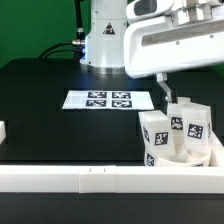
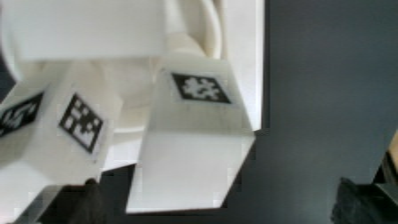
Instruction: Assemble stool
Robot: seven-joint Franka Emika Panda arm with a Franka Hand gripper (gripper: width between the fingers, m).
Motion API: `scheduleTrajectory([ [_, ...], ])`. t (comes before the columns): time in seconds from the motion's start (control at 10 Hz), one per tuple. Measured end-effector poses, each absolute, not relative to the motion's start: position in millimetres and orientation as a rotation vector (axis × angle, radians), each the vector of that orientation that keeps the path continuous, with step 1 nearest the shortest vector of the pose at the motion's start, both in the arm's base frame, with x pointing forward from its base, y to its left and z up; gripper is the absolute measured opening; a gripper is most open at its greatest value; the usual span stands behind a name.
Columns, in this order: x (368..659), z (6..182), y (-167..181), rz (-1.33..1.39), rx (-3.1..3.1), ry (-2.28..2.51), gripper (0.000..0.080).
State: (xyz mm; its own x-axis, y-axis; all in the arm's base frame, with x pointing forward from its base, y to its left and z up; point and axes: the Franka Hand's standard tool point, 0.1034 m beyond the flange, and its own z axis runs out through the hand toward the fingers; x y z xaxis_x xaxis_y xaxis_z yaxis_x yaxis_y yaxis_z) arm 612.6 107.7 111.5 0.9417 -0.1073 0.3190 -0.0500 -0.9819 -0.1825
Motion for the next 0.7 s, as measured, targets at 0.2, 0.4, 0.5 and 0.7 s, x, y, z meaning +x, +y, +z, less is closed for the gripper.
scheduleTrajectory([
  [0.2, 610, 111.4, 109, -0.251, -2.919, 0.104, 0.0649],
  [0.4, 606, 111.3, 111, -0.124, -2.911, 0.091, 0.0649],
  [0.5, 610, 112.0, 109, -0.145, -2.916, 0.077, 0.0649],
  [0.7, 621, 114.3, 101, -0.152, -2.974, -0.356, 0.0649],
])
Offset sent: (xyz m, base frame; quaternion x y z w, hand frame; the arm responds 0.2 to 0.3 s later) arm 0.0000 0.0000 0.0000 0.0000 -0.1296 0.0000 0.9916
